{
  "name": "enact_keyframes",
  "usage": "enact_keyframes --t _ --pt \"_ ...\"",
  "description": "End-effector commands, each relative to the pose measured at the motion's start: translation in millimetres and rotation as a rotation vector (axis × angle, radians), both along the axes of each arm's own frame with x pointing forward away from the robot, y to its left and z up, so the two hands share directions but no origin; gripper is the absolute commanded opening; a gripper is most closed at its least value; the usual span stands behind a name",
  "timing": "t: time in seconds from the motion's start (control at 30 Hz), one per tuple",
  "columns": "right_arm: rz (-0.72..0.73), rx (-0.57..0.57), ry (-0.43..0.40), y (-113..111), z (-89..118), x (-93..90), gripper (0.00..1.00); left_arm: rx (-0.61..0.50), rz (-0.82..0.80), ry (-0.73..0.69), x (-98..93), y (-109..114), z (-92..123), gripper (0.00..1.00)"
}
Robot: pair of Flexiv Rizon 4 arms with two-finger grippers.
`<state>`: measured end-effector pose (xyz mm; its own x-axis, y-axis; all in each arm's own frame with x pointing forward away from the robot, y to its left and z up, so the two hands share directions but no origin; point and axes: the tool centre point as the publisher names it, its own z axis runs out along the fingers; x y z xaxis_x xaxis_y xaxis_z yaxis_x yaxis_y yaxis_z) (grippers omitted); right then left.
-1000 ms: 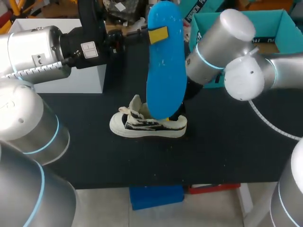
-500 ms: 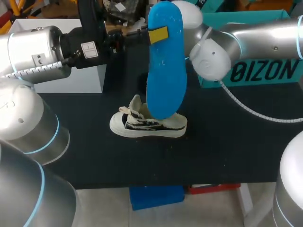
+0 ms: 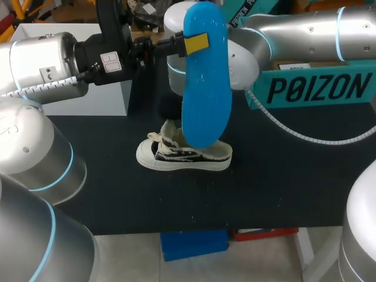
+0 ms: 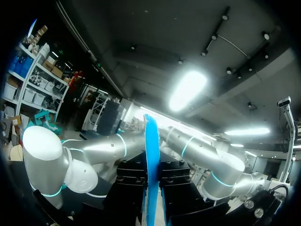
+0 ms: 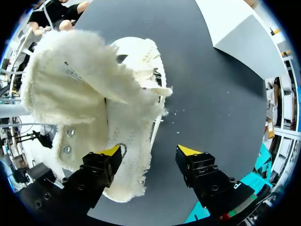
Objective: Take the shoe out of the shoebox, open the shoe tongue, remove and reinsert the insole, then place the shoe into the shoebox
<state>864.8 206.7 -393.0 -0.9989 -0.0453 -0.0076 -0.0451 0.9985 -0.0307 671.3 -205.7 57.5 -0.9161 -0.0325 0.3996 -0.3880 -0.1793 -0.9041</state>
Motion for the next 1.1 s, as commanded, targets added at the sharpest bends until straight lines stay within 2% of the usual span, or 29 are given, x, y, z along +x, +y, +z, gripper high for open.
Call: enact_keyframes --t 0.03,0.07,0.1,0.13,0.9,1.0,1.1 --pt "-0.007 -0.021 0.013 7 -10 2.5 0.32 0.0 0.003 -0.001 -0.5 0 0 0.0" --pt "-0.008 -0.017 0.016 8 -12 2.3 0.25 0.0 0.003 -0.001 -0.5 0 0 0.0" --pt "-0.008 -0.015 0.017 8 -13 2.2 0.02 0.0 0.003 -0.001 -0.5 0 0 0.0" --pt "-0.007 -0.009 0.022 9 -14 2.2 0.0 0.0 0.003 -0.001 -0.5 0 0 0.0" --pt "-0.007 -0.009 0.022 9 -14 2.2 0.0 0.0 0.003 -0.001 -0.5 0 0 0.0" --pt "-0.092 -0.006 -0.027 5 9 6.1 0.0 0.0 0.003 -0.001 -0.5 0 0 0.0" --pt "-0.23 -0.022 -0.008 -5 33 8.0 0.0 0.0 0.003 -0.001 -0.5 0 0 0.0"
